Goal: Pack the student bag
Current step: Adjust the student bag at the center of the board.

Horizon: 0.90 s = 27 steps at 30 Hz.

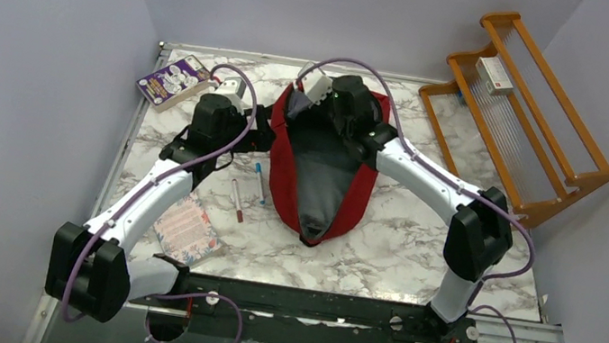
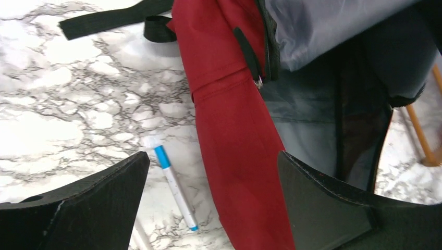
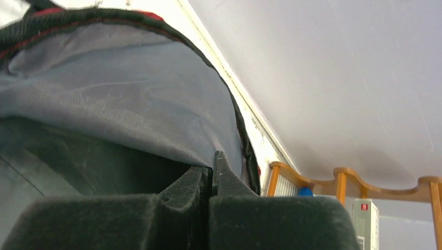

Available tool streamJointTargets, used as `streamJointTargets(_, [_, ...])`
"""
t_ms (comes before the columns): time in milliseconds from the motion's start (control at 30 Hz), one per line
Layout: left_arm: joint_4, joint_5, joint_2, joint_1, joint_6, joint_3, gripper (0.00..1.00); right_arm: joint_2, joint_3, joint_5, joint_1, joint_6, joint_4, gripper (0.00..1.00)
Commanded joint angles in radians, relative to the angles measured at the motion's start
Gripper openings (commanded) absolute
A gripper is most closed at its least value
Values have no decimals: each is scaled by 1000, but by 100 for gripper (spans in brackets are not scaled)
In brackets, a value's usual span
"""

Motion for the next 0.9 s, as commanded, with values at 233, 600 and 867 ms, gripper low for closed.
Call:
streamJointTargets(233, [10, 171, -39, -4, -35, 68, 99, 88, 484, 278, -19, 329, -437, 0])
streamJointTargets(600, [9, 153, -18, -9, -15, 181, 99, 207, 919, 468, -47, 540, -799, 0])
streamJointTargets(867, [24, 182, 33, -46, -31, 188, 99, 205, 892, 344, -152, 762, -982, 0])
